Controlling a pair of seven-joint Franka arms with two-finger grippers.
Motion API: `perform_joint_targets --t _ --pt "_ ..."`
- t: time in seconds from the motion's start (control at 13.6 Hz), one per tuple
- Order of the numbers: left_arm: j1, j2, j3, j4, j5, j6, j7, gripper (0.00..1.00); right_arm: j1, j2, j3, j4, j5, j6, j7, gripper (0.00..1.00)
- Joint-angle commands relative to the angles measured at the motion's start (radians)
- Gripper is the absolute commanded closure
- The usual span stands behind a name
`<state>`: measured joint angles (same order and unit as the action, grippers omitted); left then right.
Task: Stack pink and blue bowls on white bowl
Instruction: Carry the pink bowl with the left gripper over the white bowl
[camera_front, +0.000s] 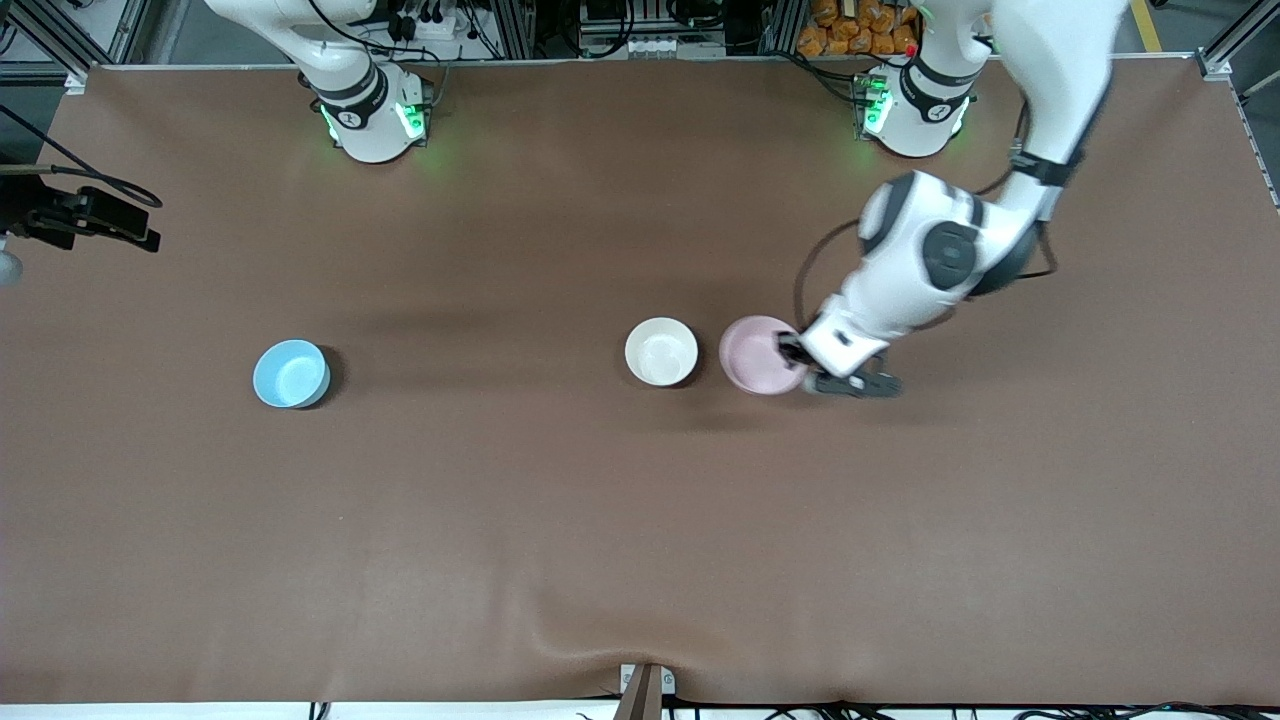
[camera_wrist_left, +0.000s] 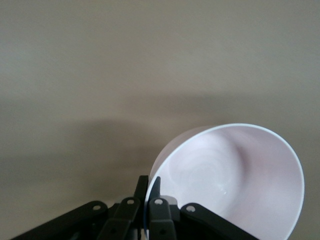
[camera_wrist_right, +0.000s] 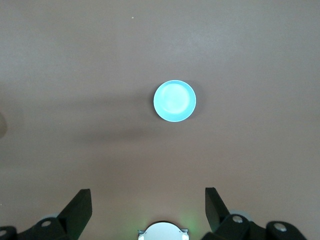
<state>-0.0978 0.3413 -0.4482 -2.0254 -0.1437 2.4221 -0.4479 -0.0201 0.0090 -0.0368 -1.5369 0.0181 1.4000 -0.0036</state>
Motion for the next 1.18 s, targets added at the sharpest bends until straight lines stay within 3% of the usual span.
perform_joint_targets --t 0.0,0.52,1.11 --pt "-0.049 0.03 0.005 0.043 -0.014 -0.018 -0.087 1.0 0.008 0.008 -0.003 0.017 -0.004 -0.004 0.019 0.0" --pt "-0.204 0.148 0.013 0.123 0.047 -0.014 -0.285 1.0 0.009 0.031 -0.003 0.012 -0.004 0.01 0.019 0.0" --pt "-0.211 0.205 0.016 0.155 0.052 -0.014 -0.295 1.0 0.025 0.062 -0.003 0.006 -0.004 0.024 0.019 0.0"
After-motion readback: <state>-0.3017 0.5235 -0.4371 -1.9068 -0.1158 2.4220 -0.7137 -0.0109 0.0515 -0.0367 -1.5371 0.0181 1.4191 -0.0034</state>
